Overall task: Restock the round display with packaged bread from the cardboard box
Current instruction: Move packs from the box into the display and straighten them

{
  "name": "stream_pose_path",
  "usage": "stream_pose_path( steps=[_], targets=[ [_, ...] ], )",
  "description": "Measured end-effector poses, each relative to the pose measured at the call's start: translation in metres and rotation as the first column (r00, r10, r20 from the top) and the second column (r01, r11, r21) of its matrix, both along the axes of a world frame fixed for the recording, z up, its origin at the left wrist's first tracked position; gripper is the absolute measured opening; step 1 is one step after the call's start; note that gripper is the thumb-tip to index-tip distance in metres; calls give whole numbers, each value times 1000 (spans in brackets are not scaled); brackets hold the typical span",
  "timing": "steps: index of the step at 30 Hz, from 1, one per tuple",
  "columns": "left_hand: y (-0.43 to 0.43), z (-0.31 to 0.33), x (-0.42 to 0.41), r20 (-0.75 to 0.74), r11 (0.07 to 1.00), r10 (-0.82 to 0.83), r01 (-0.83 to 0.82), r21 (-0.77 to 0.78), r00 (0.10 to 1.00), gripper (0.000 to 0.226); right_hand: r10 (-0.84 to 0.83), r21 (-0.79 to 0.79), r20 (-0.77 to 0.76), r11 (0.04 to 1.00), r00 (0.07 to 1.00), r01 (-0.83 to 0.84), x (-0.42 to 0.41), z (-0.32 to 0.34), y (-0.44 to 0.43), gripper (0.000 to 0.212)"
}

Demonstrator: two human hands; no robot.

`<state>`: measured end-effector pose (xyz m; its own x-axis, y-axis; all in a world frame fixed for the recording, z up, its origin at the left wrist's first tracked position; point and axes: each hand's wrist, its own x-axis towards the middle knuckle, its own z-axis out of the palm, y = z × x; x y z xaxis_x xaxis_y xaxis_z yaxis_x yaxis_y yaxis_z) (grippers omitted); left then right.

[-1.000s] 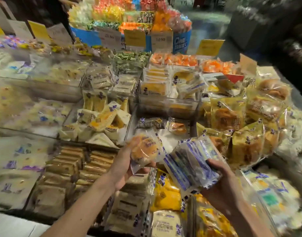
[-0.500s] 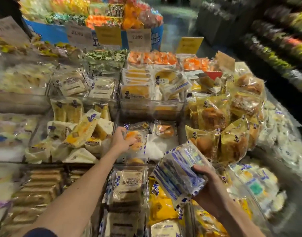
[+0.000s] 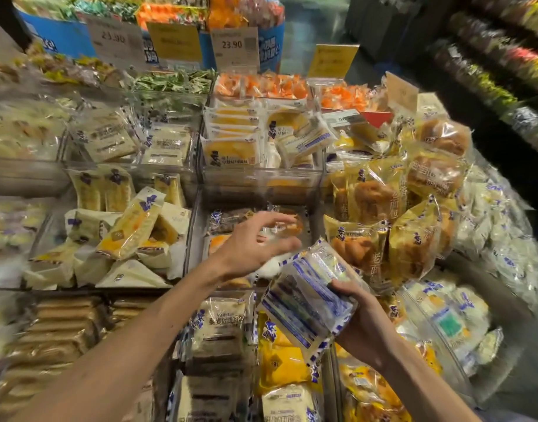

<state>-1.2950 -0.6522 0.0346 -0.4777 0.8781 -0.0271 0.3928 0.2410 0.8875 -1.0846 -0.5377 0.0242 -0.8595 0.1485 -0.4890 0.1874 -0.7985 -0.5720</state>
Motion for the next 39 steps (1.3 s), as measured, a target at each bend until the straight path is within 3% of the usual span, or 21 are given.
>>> stream_pose_path(
  steps=[1,3,5,9,13,15,17,20,22,24,27,29,31,34,36,38,39],
  targets=[
    [-3,17,10,59,985,-167,169,-26,984,58,27,-10,-15,1000,1000,-27,0,1,0,85],
    [-9,33,25,26,905,-399,398,-149,917,68,80,-9,-37,997,996,-81,-1,3,2,77],
    [-14,32,34,-117,894,-423,392,-219,899,73,106,-19,-47,994,993,-107,-1,4,1,75],
    [-18,21,44,-268,943,-315,269,-194,911,48,140,-28,-14,990,990,-140,5,1,-3,88],
    [-25,13,41,-255,983,-183,169,-76,949,31,161,-23,52,987,986,-160,14,-12,0,113],
    [-26,10,34,-171,998,-61,61,-6,983,22,153,-11,13,988,988,-153,15,-16,-2,118],
    [-25,10,27,-70,997,37,-32,65,997,19,146,-7,29,989,989,-146,16,-20,0,104],
    [-18,13,17,55,968,215,-220,119,975,41,132,19,7,991,991,-132,15,-15,0,68],
    [-9,13,8,151,953,271,-287,96,951,50,114,40,27,993,993,-115,15,-15,4,64],
    [-1,8,-4,149,955,290,-295,14,945,46,87,57,53,994,995,-90,17,-18,9,70],
    [15,-8,-26,80,953,280,-267,-141,957,35,53,75,84,995,995,-59,23,-20,19,91],
    [29,-23,-41,7,939,218,-208,-275,976,32,26,76,96,997,995,-34,27,-20,25,90],
    [43,-36,-52,-19,914,109,-107,-392,994,25,35,98,92,994,995,-44,30,-18,29,78],
    [67,-51,-55,-89,864,-9,-37,-503,996,32,18,107,111,994,994,-30,35,-18,34,55],
    [80,-61,-51,-226,849,-41,-86,-522,973,42,-4,104,117,995,993,-8,36,-15,36,44],
    [88,-77,-47,-383,854,-33,-173,-491,923,52,-38,121,117,992,992,24,38,-12,37,14],
    [89,-85,-44,-469,853,-28,-224,-471,883,55,-57,124,113,991,992,43,39,-10,38,9]
  ],
)
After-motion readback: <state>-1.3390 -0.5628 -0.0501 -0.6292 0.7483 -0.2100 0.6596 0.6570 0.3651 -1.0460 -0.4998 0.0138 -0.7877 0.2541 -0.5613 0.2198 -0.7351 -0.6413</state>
